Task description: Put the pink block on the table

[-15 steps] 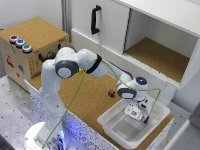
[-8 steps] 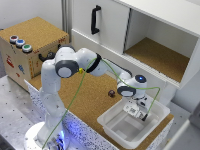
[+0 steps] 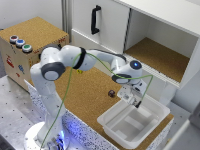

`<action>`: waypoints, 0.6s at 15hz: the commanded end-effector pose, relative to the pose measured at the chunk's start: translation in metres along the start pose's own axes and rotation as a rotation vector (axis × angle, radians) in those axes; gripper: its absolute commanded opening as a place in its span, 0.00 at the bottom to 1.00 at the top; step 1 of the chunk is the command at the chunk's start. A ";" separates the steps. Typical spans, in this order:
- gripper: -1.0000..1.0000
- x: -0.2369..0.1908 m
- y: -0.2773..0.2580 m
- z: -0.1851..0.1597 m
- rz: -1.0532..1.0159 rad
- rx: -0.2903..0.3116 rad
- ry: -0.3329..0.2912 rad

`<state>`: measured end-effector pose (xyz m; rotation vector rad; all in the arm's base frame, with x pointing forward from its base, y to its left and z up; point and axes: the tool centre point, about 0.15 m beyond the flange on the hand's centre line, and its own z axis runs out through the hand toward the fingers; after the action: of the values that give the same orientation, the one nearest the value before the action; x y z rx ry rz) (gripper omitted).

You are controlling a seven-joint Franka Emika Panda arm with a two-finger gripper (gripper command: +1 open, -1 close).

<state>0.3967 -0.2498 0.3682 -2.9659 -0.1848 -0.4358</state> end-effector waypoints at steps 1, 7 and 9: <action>0.00 -0.008 -0.102 0.015 -0.053 -0.100 0.018; 0.00 -0.013 -0.173 0.077 -0.138 -0.116 -0.047; 0.00 -0.013 -0.192 0.104 -0.160 -0.132 -0.058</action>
<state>0.3809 -0.1171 0.3405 -2.9340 -0.3844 -0.3648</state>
